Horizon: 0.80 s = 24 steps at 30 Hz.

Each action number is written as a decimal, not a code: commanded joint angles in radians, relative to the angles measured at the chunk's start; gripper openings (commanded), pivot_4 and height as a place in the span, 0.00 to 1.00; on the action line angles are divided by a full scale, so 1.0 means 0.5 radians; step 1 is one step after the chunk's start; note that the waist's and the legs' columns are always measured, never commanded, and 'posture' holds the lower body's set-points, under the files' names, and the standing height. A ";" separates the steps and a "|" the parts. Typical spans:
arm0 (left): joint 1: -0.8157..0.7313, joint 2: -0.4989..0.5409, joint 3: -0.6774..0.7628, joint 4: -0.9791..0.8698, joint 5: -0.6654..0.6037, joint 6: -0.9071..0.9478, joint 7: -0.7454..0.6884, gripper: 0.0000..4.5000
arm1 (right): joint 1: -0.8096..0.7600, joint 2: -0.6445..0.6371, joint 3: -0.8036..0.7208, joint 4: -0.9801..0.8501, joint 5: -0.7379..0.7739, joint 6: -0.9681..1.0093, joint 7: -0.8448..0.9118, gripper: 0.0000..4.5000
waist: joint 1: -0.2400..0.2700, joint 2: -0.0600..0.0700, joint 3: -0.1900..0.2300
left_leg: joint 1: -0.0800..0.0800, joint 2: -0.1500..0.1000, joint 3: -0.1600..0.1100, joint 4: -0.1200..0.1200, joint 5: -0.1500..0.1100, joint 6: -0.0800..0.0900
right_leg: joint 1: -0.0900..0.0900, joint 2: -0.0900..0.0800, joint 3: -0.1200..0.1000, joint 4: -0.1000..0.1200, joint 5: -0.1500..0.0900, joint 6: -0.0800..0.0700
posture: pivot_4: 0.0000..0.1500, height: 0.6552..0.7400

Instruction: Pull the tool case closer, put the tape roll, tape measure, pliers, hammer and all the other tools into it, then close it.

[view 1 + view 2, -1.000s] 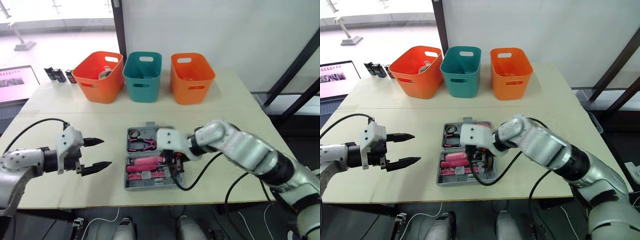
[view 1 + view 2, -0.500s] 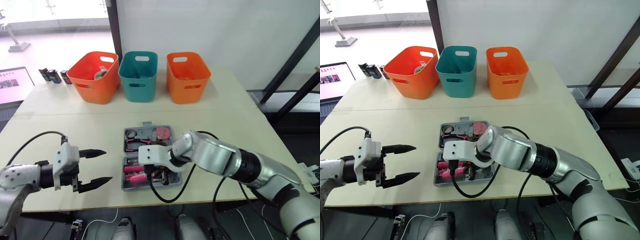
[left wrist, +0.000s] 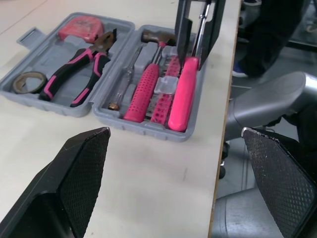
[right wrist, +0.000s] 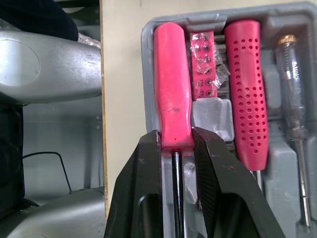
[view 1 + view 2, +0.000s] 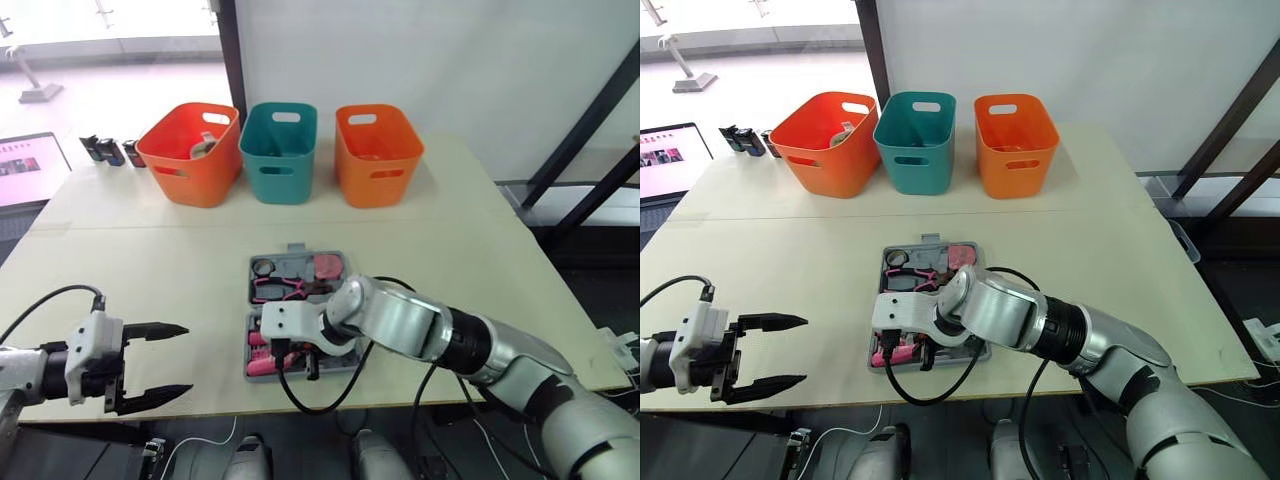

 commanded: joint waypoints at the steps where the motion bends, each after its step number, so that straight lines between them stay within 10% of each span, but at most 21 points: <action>1: -0.010 0.010 0.068 -0.022 -0.067 -0.006 -0.026 1.00 | 0.010 0.025 0.010 0.000 -0.018 -0.043 -0.009 0.08 | 0.000 0.000 0.000 | 0.000 0.000 0.000 0.000 0.000 0.000 | 0.000 0.000 0.000 0.000 0.000 0.000 | 1.00 1.00; 24: 0.010 -0.025 0.043 0.067 -0.018 -0.099 0.006 1.00 | 0.101 0.143 -0.001 0.190 -0.110 -0.163 -0.035 0.08 | -0.007 0.000 0.000 | 0.000 0.002 0.000 0.000 0.000 0.000 | -0.002 0.003 0.000 0.004 0.000 0.000 | 1.00 1.00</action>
